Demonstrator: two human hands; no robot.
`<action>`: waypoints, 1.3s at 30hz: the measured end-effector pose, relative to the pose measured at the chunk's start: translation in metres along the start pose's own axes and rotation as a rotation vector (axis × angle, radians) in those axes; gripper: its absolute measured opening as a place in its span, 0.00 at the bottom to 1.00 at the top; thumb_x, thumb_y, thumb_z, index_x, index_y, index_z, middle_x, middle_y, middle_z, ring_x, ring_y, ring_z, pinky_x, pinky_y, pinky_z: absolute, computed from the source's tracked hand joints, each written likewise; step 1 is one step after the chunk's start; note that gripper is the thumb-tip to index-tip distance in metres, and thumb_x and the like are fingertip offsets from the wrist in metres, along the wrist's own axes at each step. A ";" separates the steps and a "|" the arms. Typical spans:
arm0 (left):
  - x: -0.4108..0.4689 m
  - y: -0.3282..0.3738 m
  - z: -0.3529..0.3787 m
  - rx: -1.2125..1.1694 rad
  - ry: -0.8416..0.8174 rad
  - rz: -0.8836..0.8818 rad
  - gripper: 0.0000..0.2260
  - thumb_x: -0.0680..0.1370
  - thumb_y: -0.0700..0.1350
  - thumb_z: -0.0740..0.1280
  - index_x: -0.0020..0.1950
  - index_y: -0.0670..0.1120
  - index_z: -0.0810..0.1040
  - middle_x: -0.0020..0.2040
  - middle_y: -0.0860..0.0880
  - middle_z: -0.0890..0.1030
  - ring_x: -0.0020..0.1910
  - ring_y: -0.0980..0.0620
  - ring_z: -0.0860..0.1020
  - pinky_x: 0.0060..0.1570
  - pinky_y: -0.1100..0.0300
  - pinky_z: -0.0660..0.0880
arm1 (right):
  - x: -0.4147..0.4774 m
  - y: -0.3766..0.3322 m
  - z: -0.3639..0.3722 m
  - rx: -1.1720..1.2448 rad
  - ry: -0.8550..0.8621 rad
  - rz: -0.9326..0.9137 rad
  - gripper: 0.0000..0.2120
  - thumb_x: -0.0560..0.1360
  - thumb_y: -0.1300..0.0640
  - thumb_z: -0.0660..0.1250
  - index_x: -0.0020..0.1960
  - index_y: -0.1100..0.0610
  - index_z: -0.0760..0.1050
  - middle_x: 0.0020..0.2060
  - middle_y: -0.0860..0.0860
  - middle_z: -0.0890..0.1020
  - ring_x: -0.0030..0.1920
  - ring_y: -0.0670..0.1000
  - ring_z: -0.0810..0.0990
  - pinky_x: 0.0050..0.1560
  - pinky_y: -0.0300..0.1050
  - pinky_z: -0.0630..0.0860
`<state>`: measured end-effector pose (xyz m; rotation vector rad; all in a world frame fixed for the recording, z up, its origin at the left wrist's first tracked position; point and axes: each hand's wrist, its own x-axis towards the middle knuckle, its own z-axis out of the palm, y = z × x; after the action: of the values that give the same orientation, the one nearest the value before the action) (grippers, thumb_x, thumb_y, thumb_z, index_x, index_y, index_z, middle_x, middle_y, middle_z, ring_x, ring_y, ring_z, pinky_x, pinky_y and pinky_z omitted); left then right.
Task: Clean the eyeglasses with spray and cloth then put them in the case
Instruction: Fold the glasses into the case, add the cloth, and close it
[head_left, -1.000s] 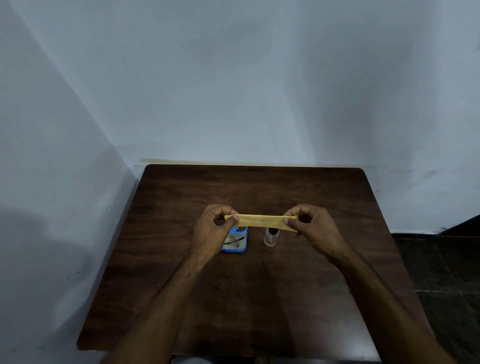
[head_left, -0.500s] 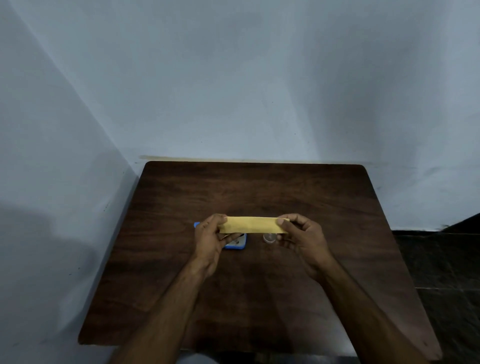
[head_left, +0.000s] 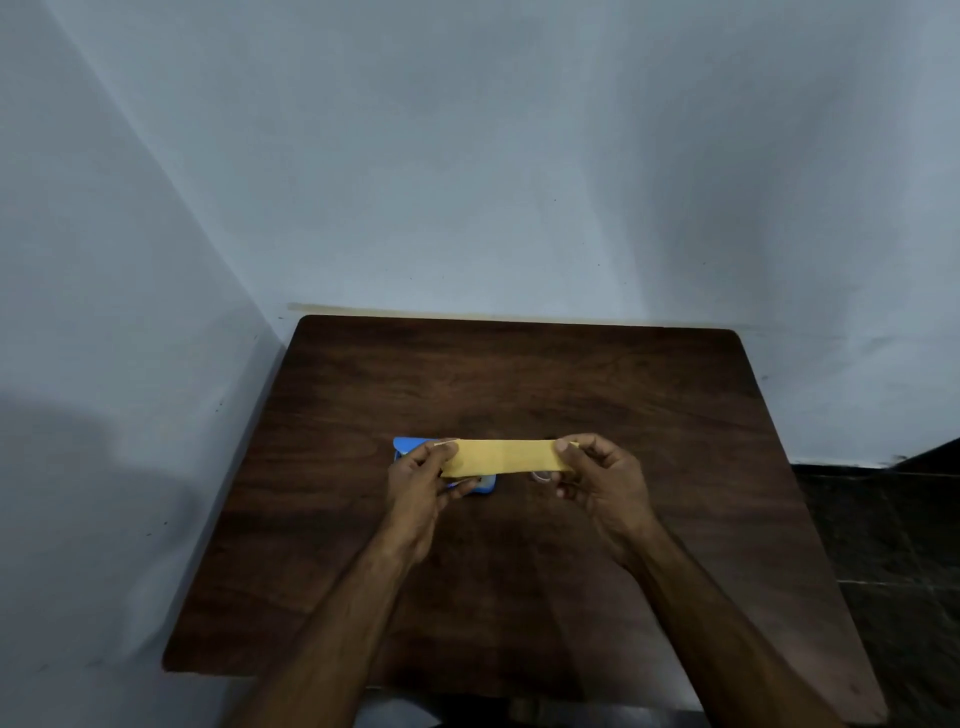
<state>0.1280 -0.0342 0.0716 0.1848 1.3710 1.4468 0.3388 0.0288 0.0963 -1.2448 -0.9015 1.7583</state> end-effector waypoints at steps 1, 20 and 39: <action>0.001 -0.004 -0.006 0.022 0.005 0.006 0.05 0.84 0.39 0.69 0.53 0.37 0.83 0.54 0.39 0.81 0.51 0.44 0.84 0.40 0.58 0.86 | 0.001 0.008 0.001 0.008 0.018 0.015 0.04 0.79 0.64 0.71 0.53 0.65 0.81 0.44 0.61 0.84 0.35 0.52 0.81 0.31 0.42 0.78; 0.070 -0.026 -0.092 0.440 0.229 0.129 0.02 0.82 0.40 0.72 0.52 0.42 0.84 0.53 0.42 0.86 0.48 0.47 0.86 0.34 0.58 0.85 | 0.054 0.106 0.047 -0.216 0.159 0.166 0.06 0.80 0.69 0.67 0.47 0.61 0.81 0.42 0.58 0.84 0.36 0.49 0.81 0.35 0.43 0.81; 0.090 -0.025 -0.090 0.840 0.338 0.345 0.05 0.82 0.46 0.73 0.47 0.53 0.84 0.41 0.52 0.85 0.38 0.45 0.86 0.40 0.44 0.86 | 0.076 0.115 0.073 -0.731 0.346 -0.136 0.03 0.80 0.60 0.69 0.49 0.55 0.81 0.46 0.48 0.85 0.48 0.48 0.82 0.51 0.45 0.79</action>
<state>0.0412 -0.0290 -0.0249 0.7710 2.2604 1.1099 0.2306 0.0382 -0.0155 -1.8184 -1.4348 1.0675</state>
